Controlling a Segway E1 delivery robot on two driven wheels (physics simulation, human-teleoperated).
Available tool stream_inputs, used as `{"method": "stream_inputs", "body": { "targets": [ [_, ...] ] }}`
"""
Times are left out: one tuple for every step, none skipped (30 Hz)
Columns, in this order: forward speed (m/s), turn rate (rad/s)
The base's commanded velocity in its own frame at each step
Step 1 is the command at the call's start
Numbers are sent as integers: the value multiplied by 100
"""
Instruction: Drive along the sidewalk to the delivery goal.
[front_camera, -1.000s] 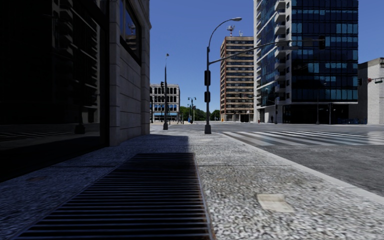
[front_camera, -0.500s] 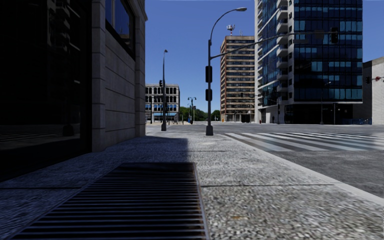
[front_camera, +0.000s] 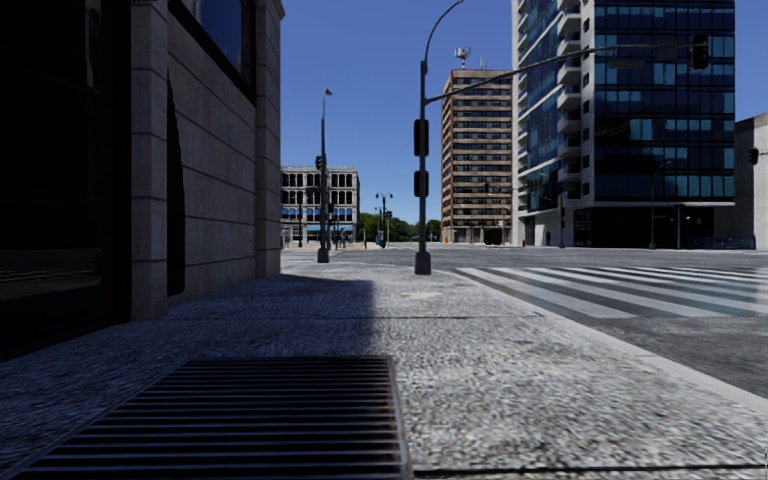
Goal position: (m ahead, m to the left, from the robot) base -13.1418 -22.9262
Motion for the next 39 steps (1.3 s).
{"method": "stream_inputs", "body": {
  "targets": [
    [200, 0],
    [200, 0],
    [200, 0],
    [200, 0],
    [200, 0],
    [200, 0],
    [200, 0],
    [200, 0],
    [200, 0],
    [200, 0],
    [200, 0],
    [200, 0],
    [200, 0],
    [200, 0],
    [200, 0],
    [200, 0],
    [200, 0],
    [200, 0],
    [200, 0],
    [200, 0],
    [200, 0],
    [200, 0],
    [200, 0],
    [200, 0],
    [200, 0],
    [200, 0],
    [200, 0],
    [200, 0],
    [200, -3],
    [200, -17],
    [200, -17],
    [200, -30],
    [200, -35],
    [197, -37],
    [197, -37],
    [188, -38],
    [184, -46],
    [183, -50],
    [182, -51]
  ]
}}
